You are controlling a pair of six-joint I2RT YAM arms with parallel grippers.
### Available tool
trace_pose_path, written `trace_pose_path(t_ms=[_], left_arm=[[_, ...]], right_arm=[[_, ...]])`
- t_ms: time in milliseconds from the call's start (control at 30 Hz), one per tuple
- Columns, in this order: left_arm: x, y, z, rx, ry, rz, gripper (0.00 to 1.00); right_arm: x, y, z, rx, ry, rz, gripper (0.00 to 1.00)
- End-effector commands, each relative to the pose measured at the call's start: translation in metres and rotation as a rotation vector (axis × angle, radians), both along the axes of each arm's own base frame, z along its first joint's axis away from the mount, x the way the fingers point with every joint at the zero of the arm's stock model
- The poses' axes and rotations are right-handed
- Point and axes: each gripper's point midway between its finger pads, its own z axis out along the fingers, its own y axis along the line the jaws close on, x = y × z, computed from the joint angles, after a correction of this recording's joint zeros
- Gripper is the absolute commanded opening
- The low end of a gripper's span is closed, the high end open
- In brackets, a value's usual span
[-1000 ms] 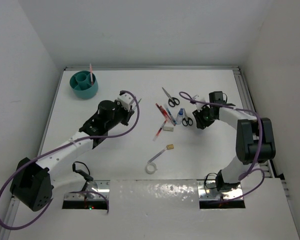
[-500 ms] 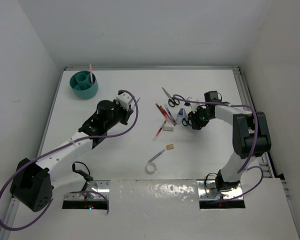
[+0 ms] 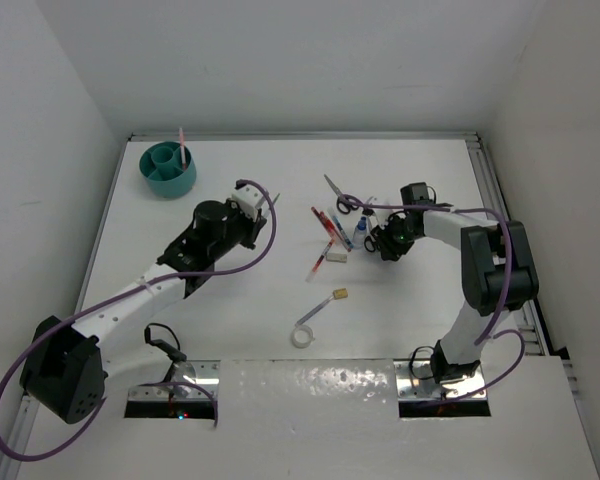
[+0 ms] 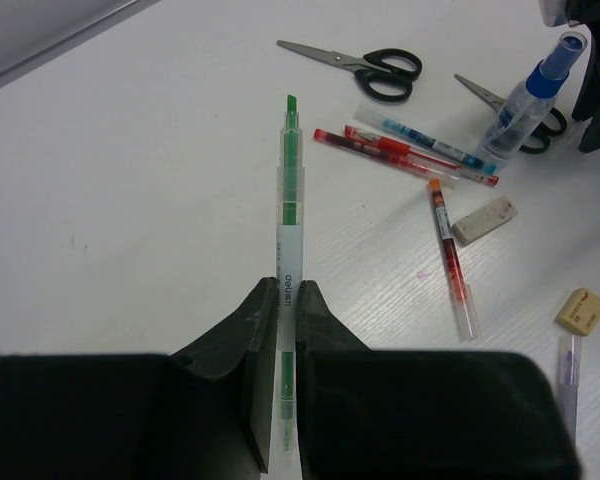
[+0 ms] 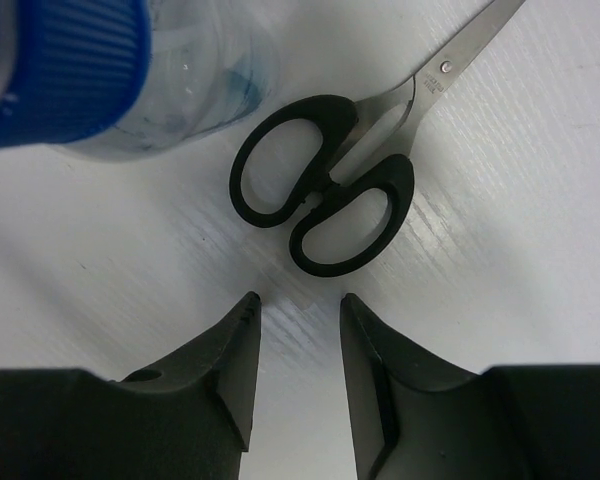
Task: Sort the stationery into containers
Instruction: Close the pen cap on the pen.
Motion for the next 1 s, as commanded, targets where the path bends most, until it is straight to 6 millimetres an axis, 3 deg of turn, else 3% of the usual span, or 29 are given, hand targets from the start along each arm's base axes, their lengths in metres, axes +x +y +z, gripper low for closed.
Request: trace_pose_path(t_ms=[0, 300, 967], left_arm=[[0.006, 0.006, 0.020, -0.040, -0.066, 0.027, 0.00], [0.006, 0.008, 0.019, -0.043, -0.068, 0.032, 0.00], [0.010, 0.016, 0.026, -0.042, -0.093, 0.050, 0.00]], right_arm=[[0.012, 0.003, 0.006, -0.001, -0.026, 0.010, 0.37], [0.020, 0.006, 0.021, 0.037, -0.117, -0.007, 0.43], [0.030, 0.022, 0.010, 0.101, -0.046, -0.004, 0.42]])
